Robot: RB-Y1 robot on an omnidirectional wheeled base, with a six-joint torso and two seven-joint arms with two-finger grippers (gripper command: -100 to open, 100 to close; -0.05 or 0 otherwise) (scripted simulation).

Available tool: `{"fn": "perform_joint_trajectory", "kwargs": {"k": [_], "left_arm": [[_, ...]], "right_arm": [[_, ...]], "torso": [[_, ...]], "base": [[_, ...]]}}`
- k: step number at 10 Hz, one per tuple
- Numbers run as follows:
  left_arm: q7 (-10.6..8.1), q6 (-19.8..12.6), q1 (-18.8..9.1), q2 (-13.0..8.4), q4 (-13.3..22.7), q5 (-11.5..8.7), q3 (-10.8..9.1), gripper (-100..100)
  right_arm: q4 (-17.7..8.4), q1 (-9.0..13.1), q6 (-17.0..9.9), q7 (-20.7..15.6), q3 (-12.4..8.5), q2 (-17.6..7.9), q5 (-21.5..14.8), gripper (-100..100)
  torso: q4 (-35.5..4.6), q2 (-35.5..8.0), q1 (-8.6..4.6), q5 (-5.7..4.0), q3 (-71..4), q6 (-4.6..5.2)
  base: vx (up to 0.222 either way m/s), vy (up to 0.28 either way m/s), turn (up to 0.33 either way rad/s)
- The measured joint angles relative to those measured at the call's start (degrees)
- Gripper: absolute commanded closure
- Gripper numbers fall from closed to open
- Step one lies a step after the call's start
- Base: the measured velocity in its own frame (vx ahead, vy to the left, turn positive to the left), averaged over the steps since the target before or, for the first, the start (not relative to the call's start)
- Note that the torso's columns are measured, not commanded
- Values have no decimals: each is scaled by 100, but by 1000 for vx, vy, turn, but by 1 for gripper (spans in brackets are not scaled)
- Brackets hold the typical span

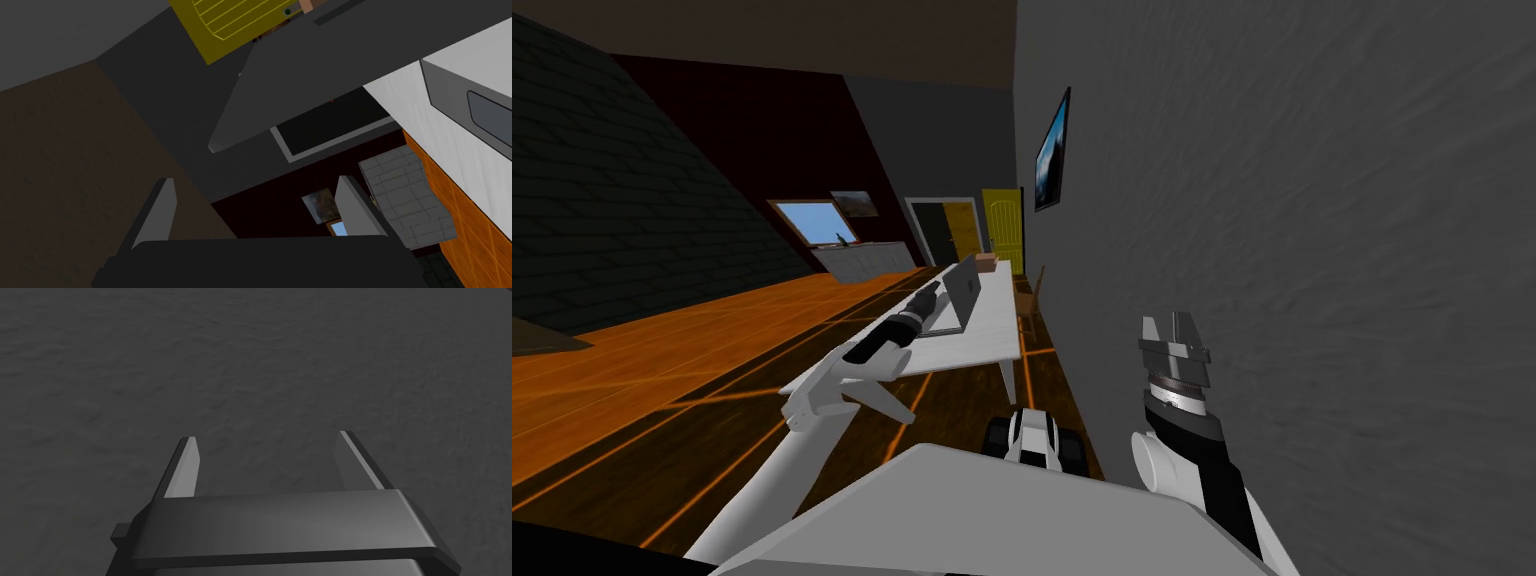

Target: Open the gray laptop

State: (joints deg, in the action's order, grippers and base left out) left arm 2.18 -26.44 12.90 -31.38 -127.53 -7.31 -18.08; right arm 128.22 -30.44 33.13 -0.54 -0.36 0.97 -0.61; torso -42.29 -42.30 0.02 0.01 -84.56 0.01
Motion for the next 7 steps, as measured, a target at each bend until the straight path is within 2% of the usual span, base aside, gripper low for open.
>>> {"fn": "perform_joint_trajectory", "kwargs": {"k": [4,7], "left_arm": [[-51,-614,-150,-307,56,-80,-217,-100],[-70,-1001,-243,-424,83,-71,-312,-100]], "right_arm": [[0,0,0,0,0,0,0,0],[0,0,0,0,0,0,0,0]], "torso": [[0,2,-5,-1,-1,0],[1,4,-1,0,-2,0]], "base": [[31,-27,-53],[33,-22,-65]]}}
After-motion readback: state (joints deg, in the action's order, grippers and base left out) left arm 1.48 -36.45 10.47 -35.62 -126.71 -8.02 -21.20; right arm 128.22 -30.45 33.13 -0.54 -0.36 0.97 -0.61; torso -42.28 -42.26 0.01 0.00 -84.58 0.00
